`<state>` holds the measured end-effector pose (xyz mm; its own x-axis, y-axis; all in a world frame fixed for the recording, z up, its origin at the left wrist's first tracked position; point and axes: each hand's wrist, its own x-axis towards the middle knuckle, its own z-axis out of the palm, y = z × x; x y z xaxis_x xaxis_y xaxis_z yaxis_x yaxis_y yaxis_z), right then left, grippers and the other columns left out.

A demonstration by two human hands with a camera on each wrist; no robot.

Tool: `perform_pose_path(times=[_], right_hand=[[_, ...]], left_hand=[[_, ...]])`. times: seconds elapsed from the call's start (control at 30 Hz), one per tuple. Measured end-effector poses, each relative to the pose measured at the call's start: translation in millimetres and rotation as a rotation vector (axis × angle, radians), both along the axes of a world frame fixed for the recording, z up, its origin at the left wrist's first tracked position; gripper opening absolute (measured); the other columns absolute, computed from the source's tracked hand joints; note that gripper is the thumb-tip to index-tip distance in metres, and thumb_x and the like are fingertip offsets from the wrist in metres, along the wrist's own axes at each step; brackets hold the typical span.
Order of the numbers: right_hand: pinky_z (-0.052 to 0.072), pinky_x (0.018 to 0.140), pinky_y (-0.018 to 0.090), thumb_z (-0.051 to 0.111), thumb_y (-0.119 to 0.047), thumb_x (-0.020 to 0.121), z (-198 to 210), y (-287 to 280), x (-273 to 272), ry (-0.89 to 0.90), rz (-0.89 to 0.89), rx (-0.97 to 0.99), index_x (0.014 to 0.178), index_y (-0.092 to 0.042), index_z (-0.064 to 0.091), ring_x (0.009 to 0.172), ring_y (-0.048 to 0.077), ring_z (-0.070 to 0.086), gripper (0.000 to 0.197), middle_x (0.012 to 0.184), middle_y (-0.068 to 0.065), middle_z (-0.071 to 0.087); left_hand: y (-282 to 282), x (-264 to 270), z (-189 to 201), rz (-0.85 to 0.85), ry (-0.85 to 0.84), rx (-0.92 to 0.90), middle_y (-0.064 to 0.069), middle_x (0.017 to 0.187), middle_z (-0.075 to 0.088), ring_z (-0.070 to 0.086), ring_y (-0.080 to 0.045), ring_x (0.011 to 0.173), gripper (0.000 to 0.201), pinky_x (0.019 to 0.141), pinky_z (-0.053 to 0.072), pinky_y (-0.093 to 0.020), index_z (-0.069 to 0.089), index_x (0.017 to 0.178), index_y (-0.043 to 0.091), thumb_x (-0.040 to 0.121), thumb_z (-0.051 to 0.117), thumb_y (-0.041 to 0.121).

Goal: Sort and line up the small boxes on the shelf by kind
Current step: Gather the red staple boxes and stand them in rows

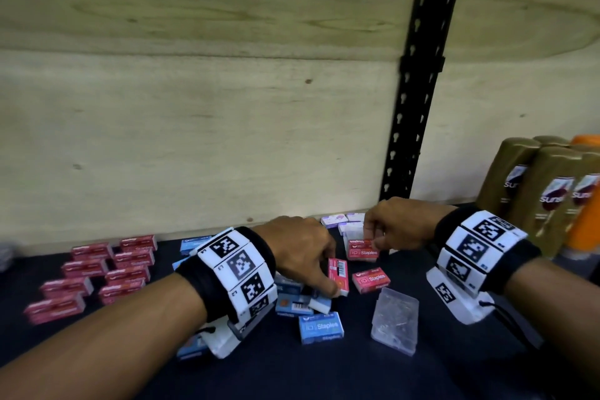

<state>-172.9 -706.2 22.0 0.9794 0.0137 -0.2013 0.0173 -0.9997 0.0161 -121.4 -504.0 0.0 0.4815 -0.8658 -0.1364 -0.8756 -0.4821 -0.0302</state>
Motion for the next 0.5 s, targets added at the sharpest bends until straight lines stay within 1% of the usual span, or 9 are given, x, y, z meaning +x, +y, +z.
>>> perform_pose_path(times=[0.1,0.17,0.2,0.27,0.33,0.37,0.4,0.5], right_hand=[[0.051,0.076,0.025,0.069,-0.028,0.089,6.1,9.7,-1.3,-0.009,0.009,0.019,0.084,-0.032,0.061,0.077,0.004,0.061,0.010,0.083,-0.015,0.066],[0.054,0.080,0.028,0.069,-0.029,0.088,8.6,20.4,-0.3,-0.005,0.018,0.037,0.086,-0.032,0.062,0.079,0.006,0.063,0.008,0.087,-0.014,0.067],[0.054,0.080,0.029,0.069,-0.029,0.089,9.6,26.9,0.7,-0.001,0.029,0.044,0.090,-0.031,0.064,0.081,0.007,0.063,0.005,0.090,-0.014,0.068],[0.050,0.078,0.027,0.068,-0.030,0.090,11.3,45.2,5.0,0.003,0.072,0.053,0.099,-0.029,0.067,0.085,0.009,0.062,0.010,0.095,-0.013,0.068],[0.044,0.075,0.025,0.067,-0.030,0.091,11.4,67.8,11.6,0.012,0.124,0.052,0.104,-0.027,0.067,0.084,0.008,0.058,0.013,0.092,-0.014,0.065],[0.042,0.074,0.025,0.067,-0.030,0.091,11.4,79.3,14.9,0.018,0.147,0.057,0.104,-0.026,0.067,0.083,0.008,0.057,0.014,0.088,-0.015,0.063],[0.043,0.075,0.025,0.067,-0.031,0.091,11.5,91.5,18.7,0.022,0.173,0.064,0.104,-0.025,0.067,0.083,0.008,0.057,0.015,0.087,-0.015,0.061],[0.048,0.077,0.028,0.066,-0.029,0.090,11.5,134.0,31.3,0.022,0.259,0.081,0.105,-0.024,0.069,0.086,0.012,0.059,0.016,0.092,-0.011,0.065]], left_hand=[[19.6,1.4,11.1,0.046,0.013,-0.014,0.009,0.102,0.064,0.061,-0.015,0.092,0.063,0.080,0.054,-0.037,0.065,0.109,0.025,0.071,0.064,0.075],[39.1,3.0,17.8,0.096,0.014,-0.006,0.010,0.104,0.063,0.060,-0.015,0.094,0.064,0.082,0.053,-0.036,0.064,0.113,0.026,0.071,0.065,0.075],[50.1,4.5,19.9,0.122,0.017,-0.005,0.011,0.104,0.063,0.060,-0.014,0.093,0.064,0.082,0.053,-0.035,0.064,0.113,0.026,0.070,0.065,0.074],[77.9,8.0,23.0,0.177,0.025,-0.005,0.012,0.101,0.065,0.061,-0.013,0.091,0.061,0.081,0.054,-0.034,0.066,0.109,0.028,0.068,0.067,0.073],[107.6,10.7,25.3,0.233,0.028,0.007,0.014,0.098,0.065,0.061,-0.012,0.090,0.058,0.081,0.053,-0.034,0.067,0.105,0.028,0.067,0.068,0.073],[121.6,11.5,26.3,0.260,0.024,0.018,0.014,0.098,0.065,0.061,-0.012,0.091,0.058,0.082,0.053,-0.033,0.067,0.105,0.028,0.067,0.068,0.073],[135.8,11.5,27.1,0.290,0.024,0.028,0.014,0.098,0.064,0.060,-0.012,0.091,0.060,0.081,0.052,-0.032,0.067,0.107,0.028,0.068,0.068,0.073],[183.2,8.2,28.1,0.385,0.047,0.029,0.015,0.098,0.064,0.060,-0.010,0.091,0.060,0.078,0.050,-0.026,0.066,0.110,0.028,0.068,0.070,0.071]])
